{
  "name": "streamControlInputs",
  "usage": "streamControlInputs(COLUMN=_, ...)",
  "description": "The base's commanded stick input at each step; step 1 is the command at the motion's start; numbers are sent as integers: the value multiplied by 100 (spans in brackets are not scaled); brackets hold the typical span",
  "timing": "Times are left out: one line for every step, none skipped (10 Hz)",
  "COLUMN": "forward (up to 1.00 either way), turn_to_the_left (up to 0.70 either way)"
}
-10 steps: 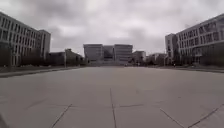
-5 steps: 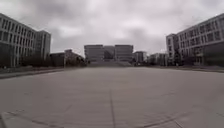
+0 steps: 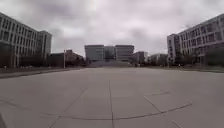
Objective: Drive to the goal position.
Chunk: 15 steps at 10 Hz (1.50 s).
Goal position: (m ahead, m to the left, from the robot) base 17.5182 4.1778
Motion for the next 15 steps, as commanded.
streamControlInputs(forward=100, turn_to_the_left=0)
streamControlInputs(forward=100, turn_to_the_left=0)
streamControlInputs(forward=100, turn_to_the_left=0)
streamControlInputs(forward=100, turn_to_the_left=0)
streamControlInputs(forward=100, turn_to_the_left=0)
streamControlInputs(forward=100, turn_to_the_left=9)
streamControlInputs(forward=100, turn_to_the_left=10)
streamControlInputs(forward=100, turn_to_the_left=0)
streamControlInputs(forward=100, turn_to_the_left=0)
streamControlInputs(forward=100, turn_to_the_left=0)
streamControlInputs(forward=100, turn_to_the_left=0)
streamControlInputs(forward=100, turn_to_the_left=0)
streamControlInputs(forward=100, turn_to_the_left=0)
streamControlInputs(forward=100, turn_to_the_left=0)
streamControlInputs(forward=100, turn_to_the_left=7)
